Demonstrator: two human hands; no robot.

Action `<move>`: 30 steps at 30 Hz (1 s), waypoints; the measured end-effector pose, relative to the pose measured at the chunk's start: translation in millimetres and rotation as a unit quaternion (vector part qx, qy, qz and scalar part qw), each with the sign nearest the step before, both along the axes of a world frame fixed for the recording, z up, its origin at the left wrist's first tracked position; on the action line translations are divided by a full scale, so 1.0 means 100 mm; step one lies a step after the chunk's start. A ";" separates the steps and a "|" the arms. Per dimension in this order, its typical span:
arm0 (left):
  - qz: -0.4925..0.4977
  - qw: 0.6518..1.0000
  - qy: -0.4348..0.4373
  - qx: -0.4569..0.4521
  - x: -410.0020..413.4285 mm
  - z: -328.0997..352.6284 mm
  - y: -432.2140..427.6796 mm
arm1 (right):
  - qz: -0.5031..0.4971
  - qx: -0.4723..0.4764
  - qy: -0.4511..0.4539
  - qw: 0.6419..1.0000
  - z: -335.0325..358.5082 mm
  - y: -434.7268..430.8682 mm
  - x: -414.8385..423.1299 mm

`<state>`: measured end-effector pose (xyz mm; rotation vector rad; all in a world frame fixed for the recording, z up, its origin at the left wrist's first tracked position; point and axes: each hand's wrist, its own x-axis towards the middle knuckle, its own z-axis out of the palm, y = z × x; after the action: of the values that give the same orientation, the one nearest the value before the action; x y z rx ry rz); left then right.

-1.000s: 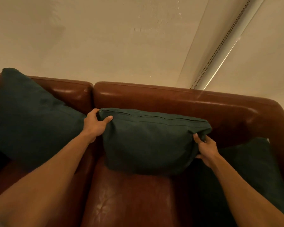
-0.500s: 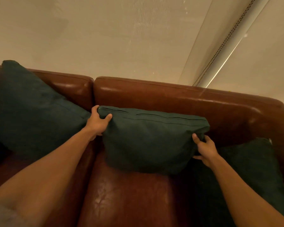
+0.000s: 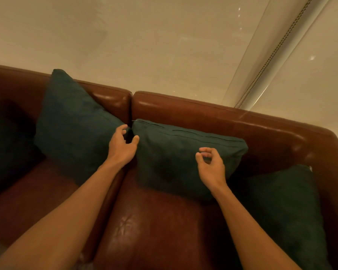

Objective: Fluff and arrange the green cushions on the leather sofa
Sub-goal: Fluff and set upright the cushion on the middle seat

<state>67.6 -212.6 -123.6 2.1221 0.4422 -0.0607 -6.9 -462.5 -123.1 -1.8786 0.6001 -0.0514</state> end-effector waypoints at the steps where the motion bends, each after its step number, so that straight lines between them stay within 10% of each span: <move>1: 0.007 1.000 -0.012 0.001 -0.09 0.06 0.04 | 0.034 -0.005 -0.015 0.999 0.10 0.11 0.00; 20: 0.095 0.993 -0.040 0.049 -0.98 0.79 1.69 | 0.353 -0.024 0.013 0.935 0.85 1.80 -0.26; 30: 0.004 0.998 -0.020 0.052 -0.44 0.69 2.90 | 0.330 -0.051 0.026 0.942 0.68 3.20 0.03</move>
<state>23.3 77.4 -54.5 2.2200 0.4388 0.0085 -4.2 -142.5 -55.3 -2.1004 -0.0233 0.4123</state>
